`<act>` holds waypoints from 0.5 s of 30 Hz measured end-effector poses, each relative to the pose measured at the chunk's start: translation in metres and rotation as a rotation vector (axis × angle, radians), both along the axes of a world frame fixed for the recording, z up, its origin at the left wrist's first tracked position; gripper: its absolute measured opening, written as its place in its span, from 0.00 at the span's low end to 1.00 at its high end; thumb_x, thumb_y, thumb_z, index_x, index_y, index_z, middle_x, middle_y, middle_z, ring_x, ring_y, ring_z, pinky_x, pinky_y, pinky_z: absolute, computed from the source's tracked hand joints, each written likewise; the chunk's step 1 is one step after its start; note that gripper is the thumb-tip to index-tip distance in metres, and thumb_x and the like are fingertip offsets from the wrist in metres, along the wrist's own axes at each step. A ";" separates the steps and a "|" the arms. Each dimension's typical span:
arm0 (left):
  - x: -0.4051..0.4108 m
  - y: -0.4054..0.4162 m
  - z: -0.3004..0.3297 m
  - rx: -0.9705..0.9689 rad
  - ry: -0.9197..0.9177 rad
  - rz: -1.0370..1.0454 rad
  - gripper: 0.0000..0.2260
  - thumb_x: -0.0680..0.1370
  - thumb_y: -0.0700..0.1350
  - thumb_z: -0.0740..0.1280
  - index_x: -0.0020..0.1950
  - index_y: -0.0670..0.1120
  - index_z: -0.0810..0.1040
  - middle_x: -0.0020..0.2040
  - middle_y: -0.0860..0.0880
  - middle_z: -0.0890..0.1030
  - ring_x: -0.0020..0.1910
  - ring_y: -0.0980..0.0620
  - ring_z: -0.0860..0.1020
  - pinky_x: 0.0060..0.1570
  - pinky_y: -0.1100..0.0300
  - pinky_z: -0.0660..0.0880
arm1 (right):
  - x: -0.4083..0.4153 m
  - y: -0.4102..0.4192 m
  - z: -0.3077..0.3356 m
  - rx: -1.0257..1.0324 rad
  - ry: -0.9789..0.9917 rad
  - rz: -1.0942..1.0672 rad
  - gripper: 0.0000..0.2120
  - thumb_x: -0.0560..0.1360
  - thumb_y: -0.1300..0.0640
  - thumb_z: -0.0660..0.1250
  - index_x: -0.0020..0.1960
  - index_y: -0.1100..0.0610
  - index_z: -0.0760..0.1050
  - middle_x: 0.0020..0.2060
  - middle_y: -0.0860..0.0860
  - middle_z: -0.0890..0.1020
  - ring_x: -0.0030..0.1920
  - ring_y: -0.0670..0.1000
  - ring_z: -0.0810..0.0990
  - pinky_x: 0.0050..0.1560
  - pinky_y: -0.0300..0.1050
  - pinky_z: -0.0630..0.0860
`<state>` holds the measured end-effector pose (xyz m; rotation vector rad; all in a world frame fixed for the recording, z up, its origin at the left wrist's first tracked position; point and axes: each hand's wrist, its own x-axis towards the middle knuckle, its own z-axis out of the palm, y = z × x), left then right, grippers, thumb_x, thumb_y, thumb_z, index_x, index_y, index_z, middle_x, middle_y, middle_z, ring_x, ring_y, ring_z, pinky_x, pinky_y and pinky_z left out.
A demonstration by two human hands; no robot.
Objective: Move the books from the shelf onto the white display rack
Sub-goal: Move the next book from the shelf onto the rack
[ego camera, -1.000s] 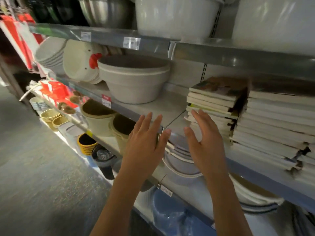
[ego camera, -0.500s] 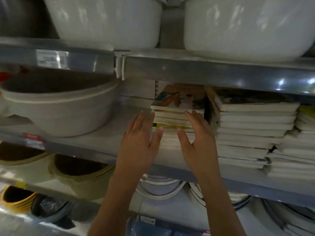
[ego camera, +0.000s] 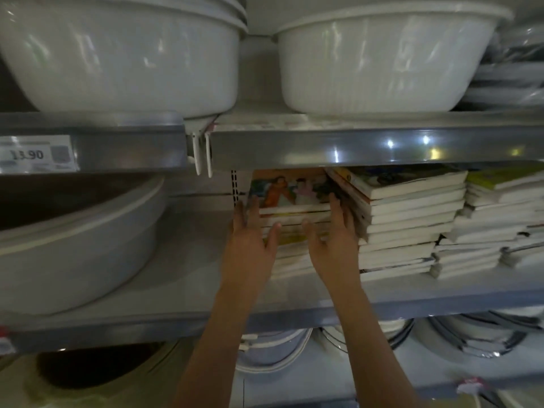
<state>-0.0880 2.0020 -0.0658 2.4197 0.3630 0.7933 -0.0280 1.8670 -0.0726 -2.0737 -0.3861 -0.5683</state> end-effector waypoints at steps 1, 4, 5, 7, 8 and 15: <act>0.005 0.001 0.000 -0.044 -0.003 0.006 0.30 0.82 0.58 0.57 0.81 0.50 0.54 0.79 0.42 0.58 0.73 0.39 0.68 0.65 0.44 0.72 | 0.001 0.002 0.000 0.004 -0.002 -0.019 0.35 0.78 0.40 0.63 0.79 0.52 0.56 0.76 0.58 0.63 0.75 0.60 0.63 0.67 0.67 0.69; 0.015 0.001 0.002 -0.160 -0.035 -0.008 0.30 0.83 0.57 0.58 0.82 0.49 0.54 0.75 0.41 0.67 0.65 0.42 0.76 0.60 0.52 0.74 | 0.004 0.006 0.004 -0.008 0.009 -0.070 0.40 0.74 0.32 0.56 0.79 0.52 0.58 0.75 0.58 0.66 0.74 0.60 0.65 0.68 0.65 0.69; 0.017 0.000 0.002 -0.183 -0.060 -0.014 0.30 0.83 0.57 0.58 0.81 0.49 0.54 0.72 0.41 0.70 0.61 0.43 0.78 0.56 0.55 0.74 | 0.004 0.007 0.005 -0.022 0.023 -0.083 0.41 0.73 0.30 0.54 0.79 0.52 0.58 0.74 0.58 0.66 0.73 0.60 0.66 0.68 0.64 0.69; 0.020 -0.003 0.003 -0.223 -0.115 -0.013 0.30 0.83 0.57 0.60 0.81 0.48 0.56 0.68 0.41 0.74 0.56 0.45 0.80 0.50 0.60 0.73 | 0.005 0.011 0.007 -0.045 0.035 -0.109 0.41 0.73 0.30 0.56 0.78 0.54 0.60 0.72 0.60 0.69 0.71 0.62 0.69 0.67 0.61 0.70; 0.021 -0.005 0.003 -0.243 -0.129 -0.006 0.30 0.83 0.56 0.60 0.81 0.48 0.56 0.67 0.41 0.75 0.56 0.45 0.80 0.48 0.62 0.72 | 0.006 0.012 0.007 -0.060 0.037 -0.124 0.40 0.74 0.32 0.61 0.77 0.55 0.61 0.70 0.61 0.71 0.69 0.62 0.70 0.66 0.60 0.71; 0.022 -0.006 0.000 -0.345 -0.160 0.016 0.29 0.81 0.55 0.65 0.79 0.46 0.62 0.61 0.44 0.81 0.53 0.46 0.82 0.46 0.59 0.78 | 0.011 0.011 0.008 -0.049 0.062 -0.122 0.36 0.73 0.40 0.72 0.75 0.53 0.65 0.69 0.56 0.74 0.69 0.59 0.70 0.67 0.55 0.72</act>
